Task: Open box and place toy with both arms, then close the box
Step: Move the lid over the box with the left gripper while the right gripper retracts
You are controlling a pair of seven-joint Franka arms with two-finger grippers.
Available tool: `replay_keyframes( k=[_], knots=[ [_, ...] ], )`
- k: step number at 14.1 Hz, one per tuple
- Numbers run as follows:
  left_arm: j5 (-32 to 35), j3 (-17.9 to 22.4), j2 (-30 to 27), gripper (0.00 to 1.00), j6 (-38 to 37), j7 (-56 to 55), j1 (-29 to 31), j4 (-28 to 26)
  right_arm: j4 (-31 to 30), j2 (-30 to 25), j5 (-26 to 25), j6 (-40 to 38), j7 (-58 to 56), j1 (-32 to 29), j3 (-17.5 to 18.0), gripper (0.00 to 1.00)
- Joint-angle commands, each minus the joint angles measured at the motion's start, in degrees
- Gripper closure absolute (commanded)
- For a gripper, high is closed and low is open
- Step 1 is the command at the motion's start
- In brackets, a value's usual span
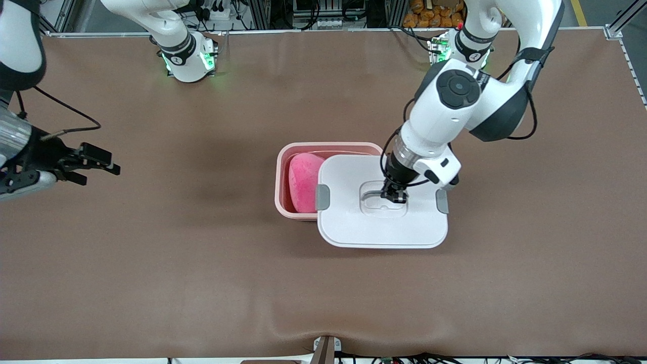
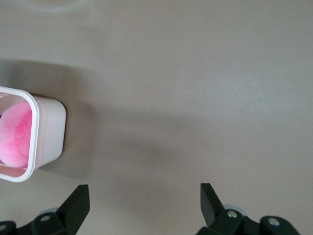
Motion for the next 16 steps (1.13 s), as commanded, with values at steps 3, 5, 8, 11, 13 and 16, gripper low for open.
replay_keyframes(
  k=[3,5,8,11,13,16],
  knots=[
    [5.86,0.28,2.15,1.0,0.34,-9.46,-5.22,2.6,0.65,-1.68,-0.83,-2.94,-0.76,-2.4,1.97,0.0],
    [9.46,0.19,2.68,1.0,0.34,-13.4,-6.38,2.51,0.56,-3.42,-1.0,-4.35,-0.5,-8.44,8.01,0.0],
    [12.9,0.11,3.12,1.0,0.34,-17.1,-9.36,1.63,0.38,-4.93,-4.42,-5.49,0.55,-8.04,8.83,0.0],
    [12.99,0.11,4.09,1.0,0.34,-19.14,-11.12,1.54,0.38,-6.16,-8.73,-8.56,5.38,-6.54,8.39,0.0],
    [12.99,0.11,4.53,1.0,0.43,-19.31,-11.39,1.37,0.65,-6.86,-11.71,-10.24,7.84,-6.27,8.39,0.0],
    [13.08,0.11,4.88,1.0,0.43,-20.62,-13.14,1.01,2.31,-7.04,-13.83,-13.4,14.33,-6.45,8.74,0.0]
  ],
)
